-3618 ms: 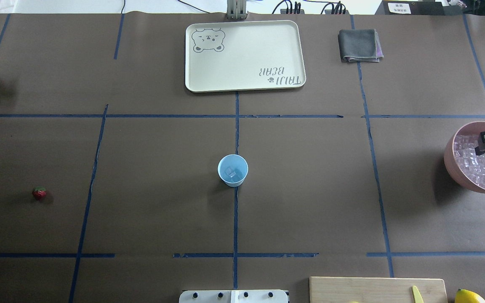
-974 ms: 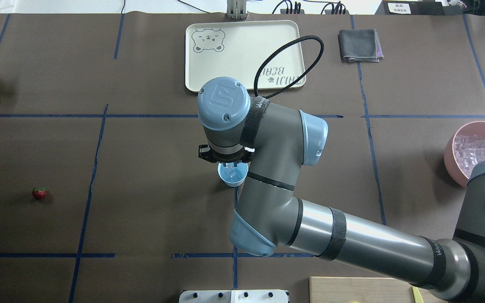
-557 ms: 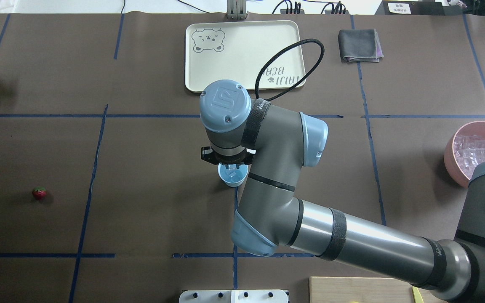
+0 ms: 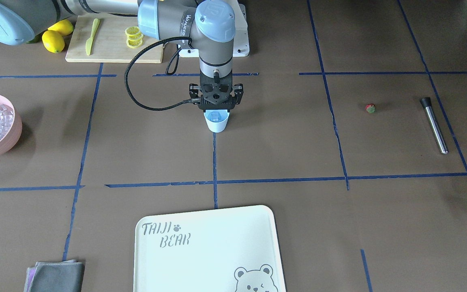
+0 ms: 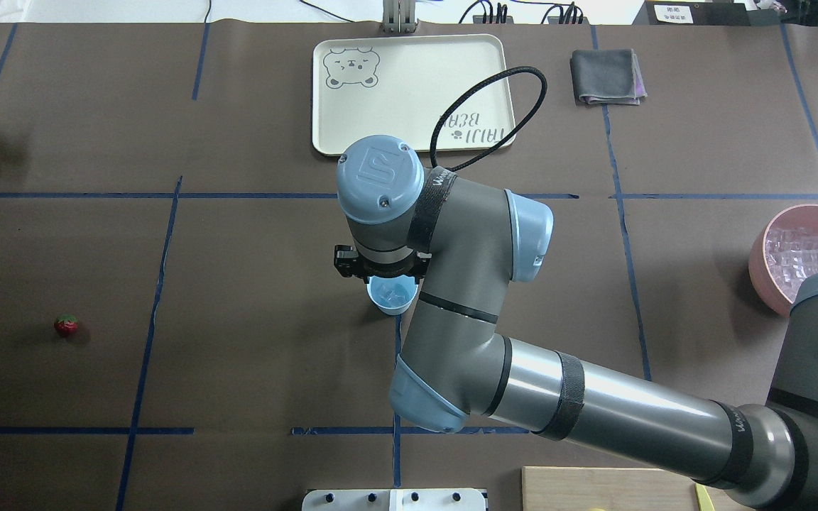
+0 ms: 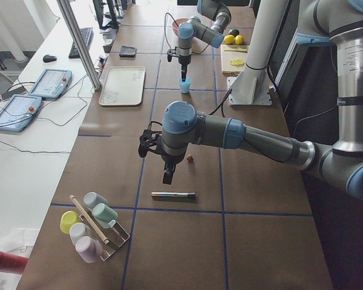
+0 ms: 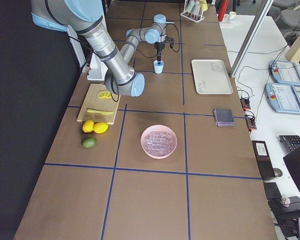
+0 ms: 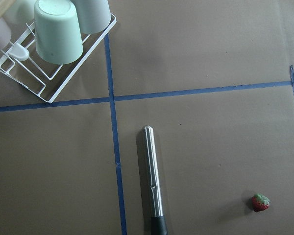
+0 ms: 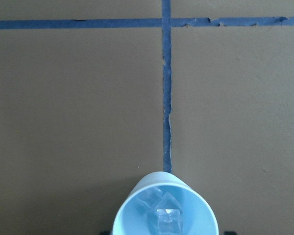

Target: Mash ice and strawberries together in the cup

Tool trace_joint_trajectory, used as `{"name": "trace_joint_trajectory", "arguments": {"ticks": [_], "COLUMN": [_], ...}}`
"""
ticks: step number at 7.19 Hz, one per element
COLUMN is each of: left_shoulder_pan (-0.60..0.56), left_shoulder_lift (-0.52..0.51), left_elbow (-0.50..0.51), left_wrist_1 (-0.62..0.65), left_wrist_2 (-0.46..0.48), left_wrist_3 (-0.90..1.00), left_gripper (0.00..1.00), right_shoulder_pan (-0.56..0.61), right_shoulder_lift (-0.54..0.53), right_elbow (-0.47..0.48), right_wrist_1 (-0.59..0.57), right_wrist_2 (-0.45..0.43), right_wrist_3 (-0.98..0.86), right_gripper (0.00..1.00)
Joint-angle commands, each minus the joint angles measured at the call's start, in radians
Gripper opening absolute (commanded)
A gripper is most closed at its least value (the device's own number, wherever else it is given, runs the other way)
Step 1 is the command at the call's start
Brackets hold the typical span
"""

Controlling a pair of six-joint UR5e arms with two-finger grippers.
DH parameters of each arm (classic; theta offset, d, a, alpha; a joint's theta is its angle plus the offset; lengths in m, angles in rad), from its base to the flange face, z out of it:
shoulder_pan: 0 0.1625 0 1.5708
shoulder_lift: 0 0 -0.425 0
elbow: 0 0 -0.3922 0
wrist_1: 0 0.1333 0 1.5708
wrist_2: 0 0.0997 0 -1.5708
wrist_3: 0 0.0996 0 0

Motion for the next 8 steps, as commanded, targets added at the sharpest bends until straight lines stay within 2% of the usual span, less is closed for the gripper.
{"name": "trace_joint_trajectory", "arguments": {"ticks": [1,3,5,6,8], "left_shoulder_pan": [0.001,0.013,0.12,0.212,0.345], "left_shoulder_lift": [-0.002,-0.005,-0.002,0.0,0.053], "left_elbow": [0.0,-0.016,-0.02,-0.02,-0.014], "left_wrist_1": [-0.002,-0.032,-0.07,-0.171,-0.437], "left_wrist_2": [0.002,0.011,0.006,0.011,0.049], "left_wrist_3": [-0.001,-0.056,-0.142,-0.287,-0.566], "left_gripper": [1.0,1.0,1.0,1.0,1.0], "right_shoulder_pan": [0.014,0.077,0.176,0.248,0.453], "right_shoulder_lift": [0.0,-0.01,-0.116,-0.193,-0.305], "right_elbow": [0.038,0.117,0.252,0.321,0.366], "right_wrist_1": [-0.013,-0.068,-0.07,-0.07,-0.072], "right_wrist_2": [0.0,-0.002,0.007,0.035,0.201], "right_wrist_3": [0.006,-0.003,-0.09,-0.208,-0.419], "right_gripper": [0.99,0.99,0.99,0.99,1.0]}}
